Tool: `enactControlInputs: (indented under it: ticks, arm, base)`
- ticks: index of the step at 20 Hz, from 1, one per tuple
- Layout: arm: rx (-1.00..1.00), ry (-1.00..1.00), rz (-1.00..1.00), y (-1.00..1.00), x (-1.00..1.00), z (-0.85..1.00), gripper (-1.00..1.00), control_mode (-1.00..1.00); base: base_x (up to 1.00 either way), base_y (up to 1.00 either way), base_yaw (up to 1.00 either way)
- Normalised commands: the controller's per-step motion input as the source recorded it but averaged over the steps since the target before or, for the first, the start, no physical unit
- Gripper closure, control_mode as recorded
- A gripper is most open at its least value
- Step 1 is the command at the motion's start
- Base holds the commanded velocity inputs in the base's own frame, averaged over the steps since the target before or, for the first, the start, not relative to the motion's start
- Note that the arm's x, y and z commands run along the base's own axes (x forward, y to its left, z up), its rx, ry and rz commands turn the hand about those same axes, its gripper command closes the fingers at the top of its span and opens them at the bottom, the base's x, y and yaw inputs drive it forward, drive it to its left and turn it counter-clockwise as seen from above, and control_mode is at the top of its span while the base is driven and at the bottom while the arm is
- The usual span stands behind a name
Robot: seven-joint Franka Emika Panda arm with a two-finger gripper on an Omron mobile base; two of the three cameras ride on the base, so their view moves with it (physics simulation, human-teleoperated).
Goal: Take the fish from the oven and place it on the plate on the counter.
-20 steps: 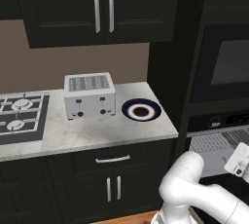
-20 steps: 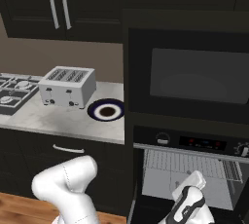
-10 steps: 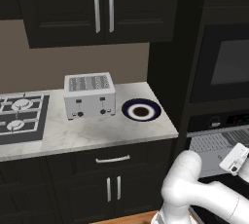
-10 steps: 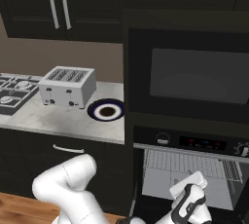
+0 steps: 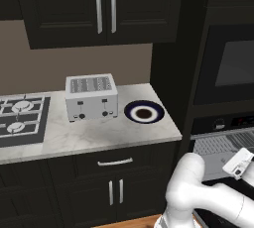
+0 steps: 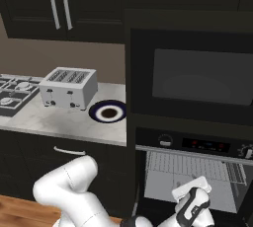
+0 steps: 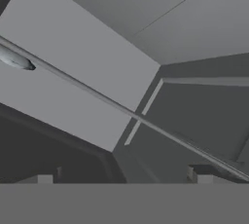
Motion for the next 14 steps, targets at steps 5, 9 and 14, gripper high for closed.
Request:
enactControlInputs:
  ticks: [5, 9, 14]
  arm:
    - [0.0, -0.05, 0.0, 0.0, 0.24, -0.27, -1.0, -1.0]
    - [0.0, -0.09, 0.0, 0.0, 0.33, -0.3, -1.0, -1.0]
    - [0.0, -0.06, 0.0, 0.0, 0.33, -0.38, -1.0, -1.0]
  base:
    - [0.0, 0.0, 0.0]
    - [0.0, 0.0, 0.0]
    - [0.0, 0.0, 0.0]
